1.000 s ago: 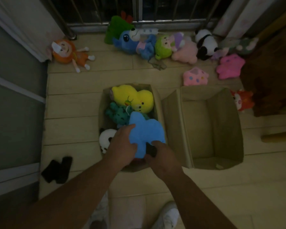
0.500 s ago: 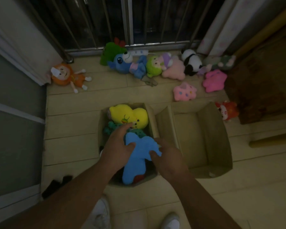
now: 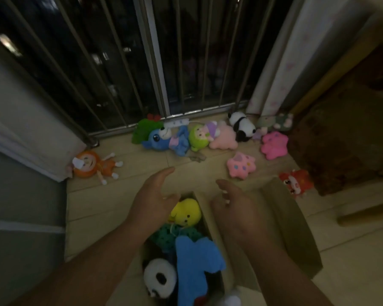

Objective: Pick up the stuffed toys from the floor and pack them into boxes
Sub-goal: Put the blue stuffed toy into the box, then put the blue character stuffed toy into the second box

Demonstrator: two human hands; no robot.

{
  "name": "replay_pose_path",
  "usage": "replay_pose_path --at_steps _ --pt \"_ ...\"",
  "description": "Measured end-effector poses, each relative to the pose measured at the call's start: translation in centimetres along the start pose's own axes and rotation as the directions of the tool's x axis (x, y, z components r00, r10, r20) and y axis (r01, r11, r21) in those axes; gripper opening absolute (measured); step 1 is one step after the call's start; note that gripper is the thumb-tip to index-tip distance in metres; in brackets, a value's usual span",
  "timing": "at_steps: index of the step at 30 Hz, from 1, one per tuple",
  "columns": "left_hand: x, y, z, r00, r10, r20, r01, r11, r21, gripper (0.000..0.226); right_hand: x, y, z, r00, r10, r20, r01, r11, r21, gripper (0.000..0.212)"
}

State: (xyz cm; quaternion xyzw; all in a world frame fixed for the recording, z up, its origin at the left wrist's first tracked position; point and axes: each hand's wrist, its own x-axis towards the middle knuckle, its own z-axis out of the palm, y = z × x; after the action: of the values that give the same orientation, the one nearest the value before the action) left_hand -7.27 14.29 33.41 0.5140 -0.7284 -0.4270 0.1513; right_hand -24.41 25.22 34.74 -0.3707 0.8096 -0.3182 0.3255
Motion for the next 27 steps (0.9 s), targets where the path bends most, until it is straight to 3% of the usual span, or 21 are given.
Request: replay_pose_path --at_steps 5,14,20,27 --pt "5.5 2.4 0.1 0.999 0.018 -0.03 -0.018 1.0 0.001 0.061 4.9 -0.5 -1.7 1.0 0.009 0.019 -0.01 0.997 0.071 0.05" --pt "13.6 5.6 2.6 0.996 0.034 -0.077 -0.034 0.999 -0.001 0.062 14.1 -1.3 -4.5 0.998 -0.046 0.045 0.045 0.999 0.016 0.055" --pt "18.0 3.7 2.6 0.998 0.007 -0.065 -0.007 1.0 0.007 0.064 18.6 -1.4 -3.3 0.998 -0.061 0.028 0.06 0.998 0.032 0.054" --pt "26.6 -2.7 2.5 0.999 0.028 -0.038 -0.027 0.999 0.035 0.063 25.9 0.3 4.0 0.999 0.04 0.01 -0.041 0.998 0.048 0.06"
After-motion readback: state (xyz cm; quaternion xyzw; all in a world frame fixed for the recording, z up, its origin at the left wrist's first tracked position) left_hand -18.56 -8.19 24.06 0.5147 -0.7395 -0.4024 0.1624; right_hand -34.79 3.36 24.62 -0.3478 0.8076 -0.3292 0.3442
